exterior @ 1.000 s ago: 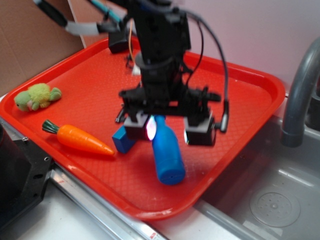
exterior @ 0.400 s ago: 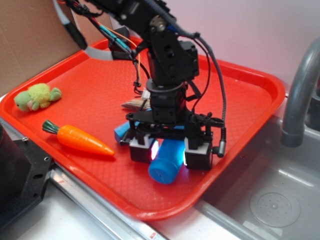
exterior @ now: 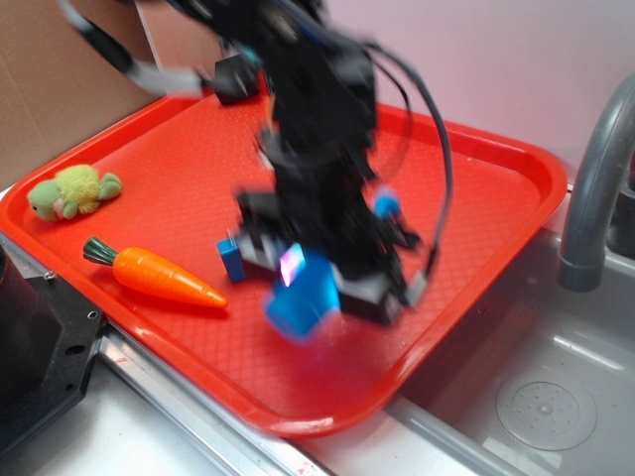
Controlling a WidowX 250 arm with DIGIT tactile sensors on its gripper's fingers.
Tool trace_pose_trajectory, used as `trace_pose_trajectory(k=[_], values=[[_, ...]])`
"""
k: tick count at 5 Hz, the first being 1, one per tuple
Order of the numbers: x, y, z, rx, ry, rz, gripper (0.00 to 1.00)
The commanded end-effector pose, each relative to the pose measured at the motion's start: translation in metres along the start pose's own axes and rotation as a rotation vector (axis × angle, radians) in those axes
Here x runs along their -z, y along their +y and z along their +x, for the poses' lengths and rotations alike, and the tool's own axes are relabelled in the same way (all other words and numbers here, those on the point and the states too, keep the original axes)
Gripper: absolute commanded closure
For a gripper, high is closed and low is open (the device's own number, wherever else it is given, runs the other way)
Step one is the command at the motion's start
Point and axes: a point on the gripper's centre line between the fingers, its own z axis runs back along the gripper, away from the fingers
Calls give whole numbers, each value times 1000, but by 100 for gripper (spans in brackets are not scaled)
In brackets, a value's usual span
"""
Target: Grab the blue bottle.
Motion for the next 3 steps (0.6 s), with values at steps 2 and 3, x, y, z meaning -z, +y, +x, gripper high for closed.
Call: trace_pose_trajectory(k=[2,3], values=[[-123,84,38,-14,70,-69,100],[-130,94,59,28,150,-31,100]])
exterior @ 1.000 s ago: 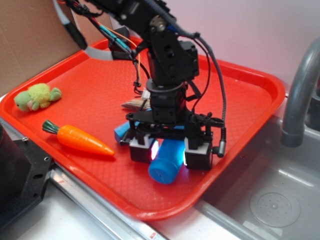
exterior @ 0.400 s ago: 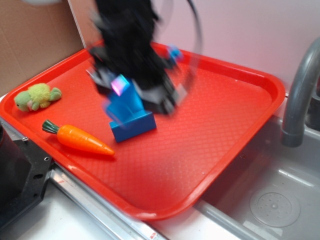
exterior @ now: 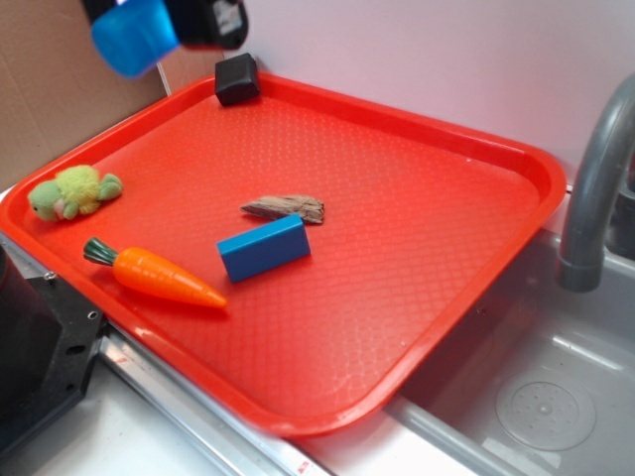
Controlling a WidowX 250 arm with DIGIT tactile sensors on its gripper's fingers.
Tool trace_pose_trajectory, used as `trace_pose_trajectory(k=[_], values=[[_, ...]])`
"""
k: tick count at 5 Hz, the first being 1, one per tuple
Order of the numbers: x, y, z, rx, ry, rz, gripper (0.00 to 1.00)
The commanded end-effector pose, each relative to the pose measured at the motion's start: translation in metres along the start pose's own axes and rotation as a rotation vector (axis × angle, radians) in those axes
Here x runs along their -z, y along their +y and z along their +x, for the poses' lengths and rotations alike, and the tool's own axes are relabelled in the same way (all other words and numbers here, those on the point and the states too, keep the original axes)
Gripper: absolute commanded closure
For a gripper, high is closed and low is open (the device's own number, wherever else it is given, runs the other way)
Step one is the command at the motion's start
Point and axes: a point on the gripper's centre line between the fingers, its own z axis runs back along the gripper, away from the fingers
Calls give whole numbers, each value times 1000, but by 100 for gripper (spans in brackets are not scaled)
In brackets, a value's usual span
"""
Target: Grab the blue bottle.
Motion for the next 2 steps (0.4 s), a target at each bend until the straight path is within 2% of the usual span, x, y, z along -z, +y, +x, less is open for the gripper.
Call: trace_pose_trajectory(k=[1,2], values=[[-24,8,45,72,55,64,100],[-24,6,52,92,66,70,100]])
